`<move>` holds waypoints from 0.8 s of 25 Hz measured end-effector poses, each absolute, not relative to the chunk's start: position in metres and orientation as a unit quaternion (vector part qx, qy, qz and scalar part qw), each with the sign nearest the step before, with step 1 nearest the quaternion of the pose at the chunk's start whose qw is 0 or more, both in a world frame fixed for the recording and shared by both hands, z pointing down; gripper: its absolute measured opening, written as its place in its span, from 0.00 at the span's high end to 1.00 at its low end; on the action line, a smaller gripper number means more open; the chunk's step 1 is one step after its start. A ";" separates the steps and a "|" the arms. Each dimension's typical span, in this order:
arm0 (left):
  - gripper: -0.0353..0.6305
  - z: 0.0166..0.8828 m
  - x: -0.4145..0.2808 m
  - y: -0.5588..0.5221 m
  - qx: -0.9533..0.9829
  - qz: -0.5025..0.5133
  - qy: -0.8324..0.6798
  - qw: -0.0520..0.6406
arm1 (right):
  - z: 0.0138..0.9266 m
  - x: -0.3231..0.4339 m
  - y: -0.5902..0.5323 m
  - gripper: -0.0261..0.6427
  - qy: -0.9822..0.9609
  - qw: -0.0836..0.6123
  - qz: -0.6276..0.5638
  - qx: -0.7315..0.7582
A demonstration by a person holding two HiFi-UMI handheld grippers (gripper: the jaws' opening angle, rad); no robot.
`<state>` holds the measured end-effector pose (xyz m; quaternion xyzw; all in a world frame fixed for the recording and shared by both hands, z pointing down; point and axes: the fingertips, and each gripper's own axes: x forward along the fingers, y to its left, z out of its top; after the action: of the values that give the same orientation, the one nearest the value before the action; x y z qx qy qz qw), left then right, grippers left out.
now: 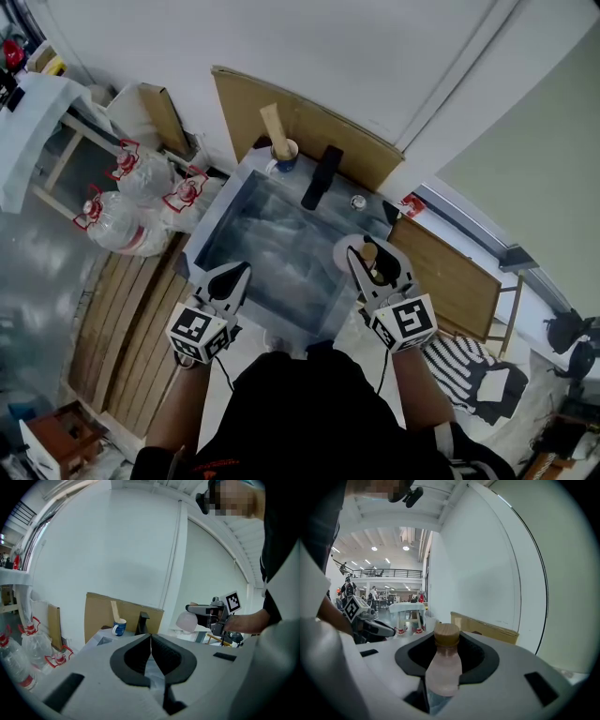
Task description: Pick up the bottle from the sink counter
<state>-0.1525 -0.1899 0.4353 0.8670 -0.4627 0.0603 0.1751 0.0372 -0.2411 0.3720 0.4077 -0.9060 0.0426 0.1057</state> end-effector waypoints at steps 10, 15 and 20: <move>0.92 0.435 -0.148 -0.191 0.871 0.065 -0.457 0.170 | 0.374 0.041 -0.244 0.76 -0.904 0.102 0.046 0.412; 0.92 0.436 -0.146 -0.192 0.871 0.064 -0.456 0.170 | 0.374 0.043 -0.246 0.76 -0.904 0.102 0.046 0.413; 0.92 0.436 -0.143 -0.190 0.871 0.063 -0.457 0.171 | 0.375 0.046 -0.246 0.76 -0.903 0.099 0.051 0.415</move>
<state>-0.1431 -0.1899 0.4363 0.8705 -0.4571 0.0626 0.1711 0.0463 -0.2457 0.3746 0.4148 -0.9031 0.0507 0.0991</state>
